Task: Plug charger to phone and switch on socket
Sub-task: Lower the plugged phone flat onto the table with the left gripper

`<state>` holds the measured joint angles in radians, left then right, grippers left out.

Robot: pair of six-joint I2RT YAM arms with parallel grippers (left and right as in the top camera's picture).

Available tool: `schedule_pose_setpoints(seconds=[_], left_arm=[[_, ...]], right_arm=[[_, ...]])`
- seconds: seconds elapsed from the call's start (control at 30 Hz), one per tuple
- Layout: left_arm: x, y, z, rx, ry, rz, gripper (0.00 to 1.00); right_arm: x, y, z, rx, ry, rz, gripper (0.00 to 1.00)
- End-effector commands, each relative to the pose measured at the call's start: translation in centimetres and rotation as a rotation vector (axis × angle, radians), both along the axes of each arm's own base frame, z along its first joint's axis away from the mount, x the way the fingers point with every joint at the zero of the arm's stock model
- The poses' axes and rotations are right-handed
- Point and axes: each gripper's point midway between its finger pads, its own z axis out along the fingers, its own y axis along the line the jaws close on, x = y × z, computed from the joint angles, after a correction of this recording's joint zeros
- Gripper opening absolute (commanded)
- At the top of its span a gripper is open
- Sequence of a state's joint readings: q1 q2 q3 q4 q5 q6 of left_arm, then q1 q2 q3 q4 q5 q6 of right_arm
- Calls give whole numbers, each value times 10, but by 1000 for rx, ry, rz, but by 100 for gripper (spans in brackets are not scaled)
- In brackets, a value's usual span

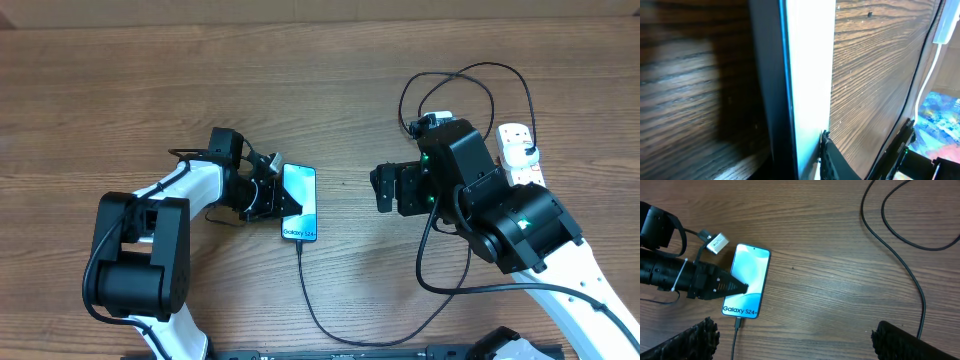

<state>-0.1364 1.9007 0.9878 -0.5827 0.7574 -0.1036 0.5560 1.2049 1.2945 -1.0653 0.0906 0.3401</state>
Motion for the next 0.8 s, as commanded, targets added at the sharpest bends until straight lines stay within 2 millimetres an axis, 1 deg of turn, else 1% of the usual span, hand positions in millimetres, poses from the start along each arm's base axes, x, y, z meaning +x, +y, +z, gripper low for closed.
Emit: schedule_pose_setpoints(seconds=[0.0, 0.17, 0.33, 0.43, 0.57, 0.77], left_arm=[[6, 2, 0, 6, -3, 13, 19], [1, 5, -3, 28, 21, 15, 26], [-7, 17, -12, 116, 59, 20, 29], [-9, 23, -16, 162, 76, 35, 31], [-5, 29, -20, 204, 92, 82, 33], [8, 27, -20, 195, 66, 129, 35]], right_arm=[[3, -2, 14, 13, -41, -12, 100], [3, -2, 14, 13, -41, -12, 100], [2, -3, 13, 12, -38, -12, 100], [1, -3, 12, 8, -32, -12, 100], [0, -4, 11, 3, -25, -12, 100], [0, -4, 10, 2, -23, -12, 100]])
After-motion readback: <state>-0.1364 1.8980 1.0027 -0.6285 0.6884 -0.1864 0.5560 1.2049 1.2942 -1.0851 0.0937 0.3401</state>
